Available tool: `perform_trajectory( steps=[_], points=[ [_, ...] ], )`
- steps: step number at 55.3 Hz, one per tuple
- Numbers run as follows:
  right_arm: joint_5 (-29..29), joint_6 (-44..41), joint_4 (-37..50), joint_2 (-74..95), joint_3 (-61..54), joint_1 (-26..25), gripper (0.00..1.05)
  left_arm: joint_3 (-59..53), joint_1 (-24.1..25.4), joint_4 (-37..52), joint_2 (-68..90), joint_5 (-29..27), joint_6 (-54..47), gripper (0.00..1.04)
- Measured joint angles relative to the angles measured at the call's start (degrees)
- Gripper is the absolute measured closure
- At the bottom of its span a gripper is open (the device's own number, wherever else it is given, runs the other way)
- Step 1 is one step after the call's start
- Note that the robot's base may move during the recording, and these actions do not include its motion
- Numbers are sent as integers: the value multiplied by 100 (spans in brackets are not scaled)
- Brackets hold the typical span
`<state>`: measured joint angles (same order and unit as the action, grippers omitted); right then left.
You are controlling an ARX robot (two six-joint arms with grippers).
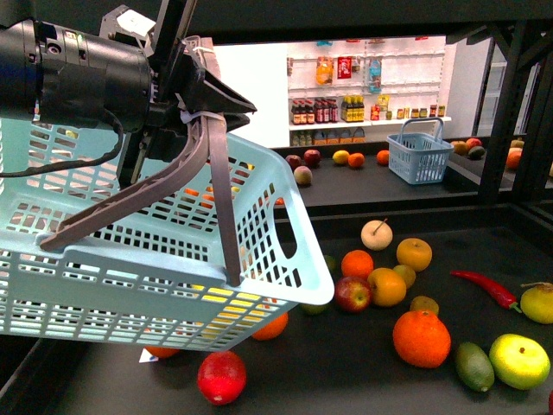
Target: Pick lemon from shelf
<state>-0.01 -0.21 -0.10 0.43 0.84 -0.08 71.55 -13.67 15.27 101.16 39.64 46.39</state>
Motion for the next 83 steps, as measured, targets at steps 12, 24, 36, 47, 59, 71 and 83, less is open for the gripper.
perform_trajectory(
  steps=[12, 24, 36, 47, 59, 71, 83],
  points=[
    [0, 0, 0, 0, 0, 0, 60, 0, 0, -2, 0, -2, 0, 95],
    [0, 2, 0, 0, 0, 0, 20, 0, 0, -2, 0, 0, 0, 95],
    [0, 4, 0, 0, 0, 0, 7, 0, 0, 0, 0, 0, 0, 95],
    [0, 4, 0, 0, 0, 0, 7, 13, 74, 481, 70, -584, 647, 95],
    [0, 4, 0, -2, 0, 0, 7, 210, 588, 1521, 361, -1615, 1827, 95],
    [0, 4, 0, -2, 0, 0, 7, 278, 1394, 2439, 531, -2750, 2920, 96],
    [0, 4, 0, -4, 0, 0, 7, 232, 2291, 3237, 682, -3261, 3740, 96]
  ],
)
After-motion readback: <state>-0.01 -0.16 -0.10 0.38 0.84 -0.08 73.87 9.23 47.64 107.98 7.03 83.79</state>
